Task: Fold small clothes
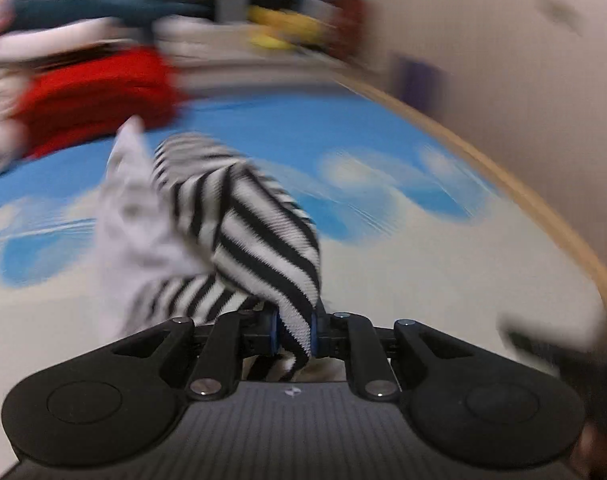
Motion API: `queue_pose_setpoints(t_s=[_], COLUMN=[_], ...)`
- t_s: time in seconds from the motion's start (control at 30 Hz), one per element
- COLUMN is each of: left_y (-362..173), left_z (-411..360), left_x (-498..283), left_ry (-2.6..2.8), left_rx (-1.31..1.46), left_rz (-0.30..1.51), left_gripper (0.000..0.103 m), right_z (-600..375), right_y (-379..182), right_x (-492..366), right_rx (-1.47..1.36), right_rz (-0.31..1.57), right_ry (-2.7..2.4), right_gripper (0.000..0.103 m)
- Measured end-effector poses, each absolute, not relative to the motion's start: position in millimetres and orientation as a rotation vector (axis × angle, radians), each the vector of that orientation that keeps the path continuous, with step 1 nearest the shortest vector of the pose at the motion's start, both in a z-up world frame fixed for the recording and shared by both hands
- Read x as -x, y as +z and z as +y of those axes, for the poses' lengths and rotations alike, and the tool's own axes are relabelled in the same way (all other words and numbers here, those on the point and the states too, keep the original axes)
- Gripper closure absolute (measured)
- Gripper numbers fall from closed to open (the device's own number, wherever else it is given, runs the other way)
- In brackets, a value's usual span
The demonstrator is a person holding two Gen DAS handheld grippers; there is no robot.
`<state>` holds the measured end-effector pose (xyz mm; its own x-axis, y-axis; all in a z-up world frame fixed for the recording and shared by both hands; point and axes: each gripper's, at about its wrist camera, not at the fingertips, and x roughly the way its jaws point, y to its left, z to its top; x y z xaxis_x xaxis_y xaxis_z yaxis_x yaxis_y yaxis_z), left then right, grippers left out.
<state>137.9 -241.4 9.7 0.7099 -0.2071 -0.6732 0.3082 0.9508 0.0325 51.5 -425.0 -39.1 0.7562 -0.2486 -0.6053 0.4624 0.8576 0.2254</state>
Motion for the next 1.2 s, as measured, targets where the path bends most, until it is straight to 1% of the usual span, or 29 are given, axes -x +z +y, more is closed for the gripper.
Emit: queue_pose_setpoints(t_s=[0.03, 0.1, 0.17, 0.2, 0.23, 0.33, 0.4, 0.47, 0.53, 0.63, 0.7, 0.8, 0.83, 0.87, 0.9, 0.93, 1.0, 1.07, 1.1, 1.13, 1.2], left_y=[-9.3, -35.4, -32.3, -26.8, -20.3, -3.7, -0.1, -3.4, -10.6, -32.3, -36.0, -23.2, -22.9, -25.2, -29.0, -32.5, -35.2, -33.9, -34.0, -34.9, -36.1], left_z=[-262.2, -280.1, -268.3, -256.5, -241.8, -190.4, -155.7, -124.9, -99.3, -67.0, -58.1, -63.6, -65.0, -66.7, -68.0, -68.3, -69.8, -74.3, -75.9, -77.1, -79.9], left_x=[-138.6, -141.6, -139.6, -139.7, -141.1, -141.5, -147.7, -155.4, -150.1, -143.5, -147.9, -148.8, -150.4, -152.5, -154.8, -157.6, -160.8, -162.6, -163.3, -163.5, -161.8], left_ry=[-0.362, -0.467, -0.517, -0.536, -0.546, -0.518, -0.471, -0.443, -0.422, -0.38, -0.32, -0.358, -0.365, -0.362, -0.357, -0.355, -0.372, -0.393, -0.401, -0.41, -0.435], left_rx=[-0.18, -0.184, -0.132, -0.116, -0.111, -0.175, -0.226, -0.23, -0.225, -0.148, -0.107, -0.068, -0.078, -0.089, -0.096, -0.093, -0.072, -0.056, -0.046, -0.032, -0.004], left_rz=[0.804, 0.941, 0.915, 0.892, 0.873, 0.815, 0.81, 0.825, 0.831, 0.839, 0.922, 0.834, 0.823, 0.828, 0.848, 0.871, 0.883, 0.873, 0.872, 0.875, 0.887], left_gripper=[0.071, 0.07, 0.068, 0.063, 0.06, 0.06, 0.06, 0.06, 0.06, 0.06, 0.062, 0.058, 0.057, 0.057, 0.057, 0.057, 0.057, 0.056, 0.049, 0.04, 0.035], right_z=[-435.2, -449.3, -460.6, -463.7, -465.7, -464.7, -459.4, -445.5, -425.0, -395.8, -385.3, -379.6, -378.1, -375.0, -370.7, -364.0, -354.8, -360.6, -370.8, -385.0, -413.1], right_y=[-38.9, -39.7, -43.0, -44.8, -46.9, -52.1, -55.3, -58.4, -63.2, -76.9, -86.3, -99.6, -102.2, -101.7, -99.7, -95.4, -82.8, -62.1, -50.0, -38.8, -26.7], right_x=[-46.9, -40.5, -39.3, -40.5, -42.8, -60.4, -76.1, -94.4, -113.6, -138.0, -148.0, -161.3, -163.6, -165.4, -164.4, -161.1, -149.2, -134.0, -125.2, -115.6, -97.9], right_rx=[-0.415, -0.474, -0.523, -0.539, -0.553, -0.555, -0.55, -0.49, -0.372, -0.226, -0.159, -0.133, -0.144, -0.152, -0.154, -0.136, -0.088, -0.148, -0.209, -0.288, -0.411], right_rz=[0.581, 0.563, 0.569, 0.578, 0.59, 0.648, 0.689, 0.738, 0.783, 0.871, 0.91, 0.964, 0.975, 0.974, 0.962, 0.939, 0.864, 0.765, 0.709, 0.652, 0.576], right_ry=[-0.419, -0.437, -0.417, -0.397, -0.367, -0.259, -0.185, -0.09, 0.008, 0.092, 0.09, 0.086, 0.093, 0.111, 0.147, 0.185, 0.23, 0.271, 0.269, 0.258, 0.218], right_gripper=[0.073, 0.071, 0.07, 0.067, 0.062, 0.055, 0.051, 0.047, 0.04, 0.039, 0.039, 0.039, 0.044, 0.053, 0.078, 0.093, 0.097, 0.098, 0.098, 0.098, 0.099])
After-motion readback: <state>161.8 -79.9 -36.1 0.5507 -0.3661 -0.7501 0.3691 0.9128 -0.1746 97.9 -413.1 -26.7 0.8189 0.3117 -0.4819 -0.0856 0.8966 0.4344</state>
